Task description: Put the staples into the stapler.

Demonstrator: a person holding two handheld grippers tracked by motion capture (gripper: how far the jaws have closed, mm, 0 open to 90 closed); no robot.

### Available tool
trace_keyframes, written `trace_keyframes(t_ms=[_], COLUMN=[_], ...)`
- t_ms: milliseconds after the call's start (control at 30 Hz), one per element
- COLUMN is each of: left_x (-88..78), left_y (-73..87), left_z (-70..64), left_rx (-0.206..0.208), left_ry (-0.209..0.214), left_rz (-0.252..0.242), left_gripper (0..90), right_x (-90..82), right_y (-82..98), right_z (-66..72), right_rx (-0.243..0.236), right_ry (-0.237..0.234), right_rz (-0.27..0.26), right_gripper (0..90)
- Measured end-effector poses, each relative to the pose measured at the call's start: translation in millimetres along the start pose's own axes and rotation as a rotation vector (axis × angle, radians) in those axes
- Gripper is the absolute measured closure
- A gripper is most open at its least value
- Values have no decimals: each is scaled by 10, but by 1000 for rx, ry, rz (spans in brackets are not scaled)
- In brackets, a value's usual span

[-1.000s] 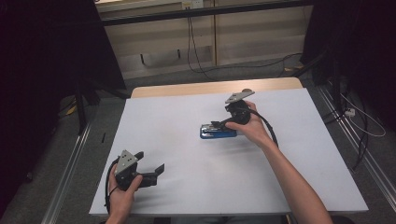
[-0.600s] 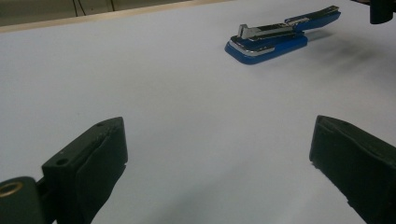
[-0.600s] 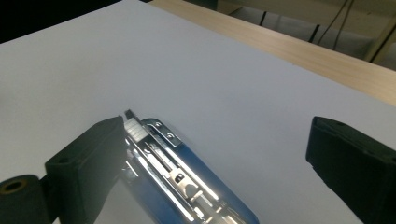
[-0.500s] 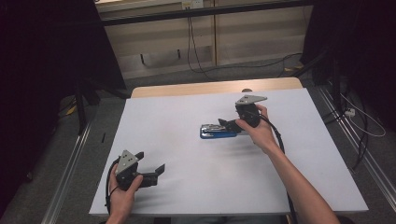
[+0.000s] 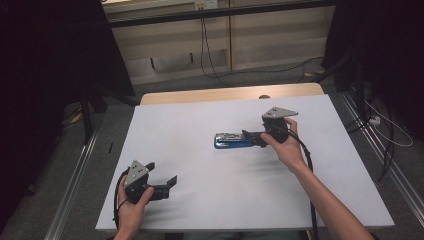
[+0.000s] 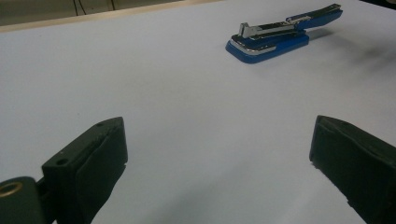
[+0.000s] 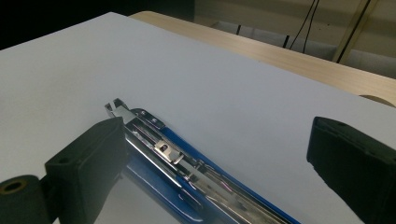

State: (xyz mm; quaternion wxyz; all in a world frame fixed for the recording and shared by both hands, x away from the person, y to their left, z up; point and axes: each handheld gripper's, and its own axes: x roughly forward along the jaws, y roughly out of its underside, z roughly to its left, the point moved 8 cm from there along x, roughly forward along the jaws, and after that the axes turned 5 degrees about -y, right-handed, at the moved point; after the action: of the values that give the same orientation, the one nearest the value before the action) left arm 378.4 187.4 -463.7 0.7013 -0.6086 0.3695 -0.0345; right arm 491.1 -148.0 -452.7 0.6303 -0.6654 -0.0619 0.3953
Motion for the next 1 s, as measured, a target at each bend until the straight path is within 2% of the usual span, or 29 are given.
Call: trace_keyframes(t_ms=[133, 400, 800, 1000], left_x=[-5, 5, 27, 61], left_y=[0, -4, -22, -44], left_z=[-4, 6, -4, -36], left_rx=[4, 2, 4, 3], left_ry=[-1, 0, 1, 8], left_rz=[1, -5, -6, -6], left_gripper=[44, 44, 45, 51], right_x=[-73, -225, -444, -571], right_y=[17, 61, 201, 270], right_z=[-36, -78, -166, -191], right_rx=[19, 20, 41, 50], right_ry=[22, 57, 127, 145], right_rz=[-17, -41, -85, -104], right_gripper=[49, 48, 42, 38])
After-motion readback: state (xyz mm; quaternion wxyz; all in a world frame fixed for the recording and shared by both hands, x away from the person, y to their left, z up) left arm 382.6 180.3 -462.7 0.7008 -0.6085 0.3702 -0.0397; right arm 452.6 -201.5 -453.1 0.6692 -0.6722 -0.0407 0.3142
